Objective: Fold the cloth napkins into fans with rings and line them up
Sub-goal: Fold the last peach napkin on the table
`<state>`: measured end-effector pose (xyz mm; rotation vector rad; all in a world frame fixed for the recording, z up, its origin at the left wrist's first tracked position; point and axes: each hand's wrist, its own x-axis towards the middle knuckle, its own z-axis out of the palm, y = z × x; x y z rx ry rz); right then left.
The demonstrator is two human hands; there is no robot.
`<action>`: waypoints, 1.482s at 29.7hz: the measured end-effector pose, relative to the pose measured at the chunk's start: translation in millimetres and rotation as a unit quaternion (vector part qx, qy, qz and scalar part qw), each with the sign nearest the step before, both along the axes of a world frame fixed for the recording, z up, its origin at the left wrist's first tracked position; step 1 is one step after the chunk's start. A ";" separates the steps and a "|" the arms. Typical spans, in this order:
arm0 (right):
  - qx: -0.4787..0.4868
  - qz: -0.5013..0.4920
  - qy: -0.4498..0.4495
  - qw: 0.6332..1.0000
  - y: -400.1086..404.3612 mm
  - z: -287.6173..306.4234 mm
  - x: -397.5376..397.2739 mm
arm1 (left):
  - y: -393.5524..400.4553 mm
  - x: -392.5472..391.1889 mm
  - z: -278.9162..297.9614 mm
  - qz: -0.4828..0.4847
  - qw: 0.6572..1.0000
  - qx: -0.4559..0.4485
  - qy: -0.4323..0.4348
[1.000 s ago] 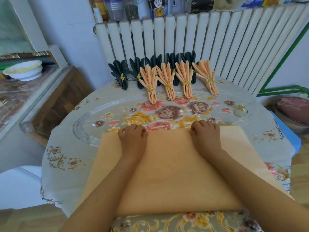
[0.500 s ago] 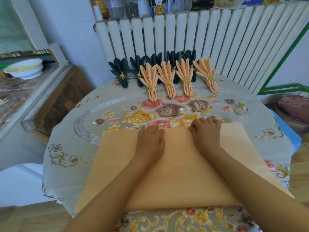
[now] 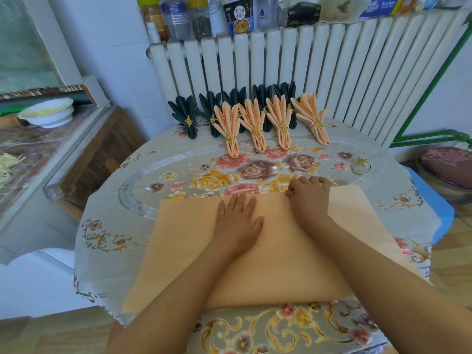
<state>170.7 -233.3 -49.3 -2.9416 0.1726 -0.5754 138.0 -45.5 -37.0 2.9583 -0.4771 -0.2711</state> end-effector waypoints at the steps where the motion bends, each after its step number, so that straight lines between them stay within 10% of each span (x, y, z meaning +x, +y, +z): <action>1: -0.005 0.004 -0.005 1.000 0.5 1.2 -0.5 | -1.7 -5.6 2.6 -0.002 1.000 -0.003 -0.003; 17: 0.042 0.100 0.184 0.977 38.4 2.4 -129.6 | -4.8 -35.8 -8.7 0.008 0.999 0.007 -0.036; 28: 0.017 -0.063 0.233 0.970 -66.2 9.0 -142.8 | -13.1 -40.0 -2.0 0.017 0.999 0.013 -0.023; 34: 0.065 0.086 0.181 0.977 16.3 10.9 -124.9 | -52.9 -92.0 8.2 0.029 0.997 -0.020 -0.071; 44: 0.029 0.069 0.185 0.980 17.9 -1.5 -125.5 | 101.5 -81.9 -4.3 0.115 0.993 0.032 -0.009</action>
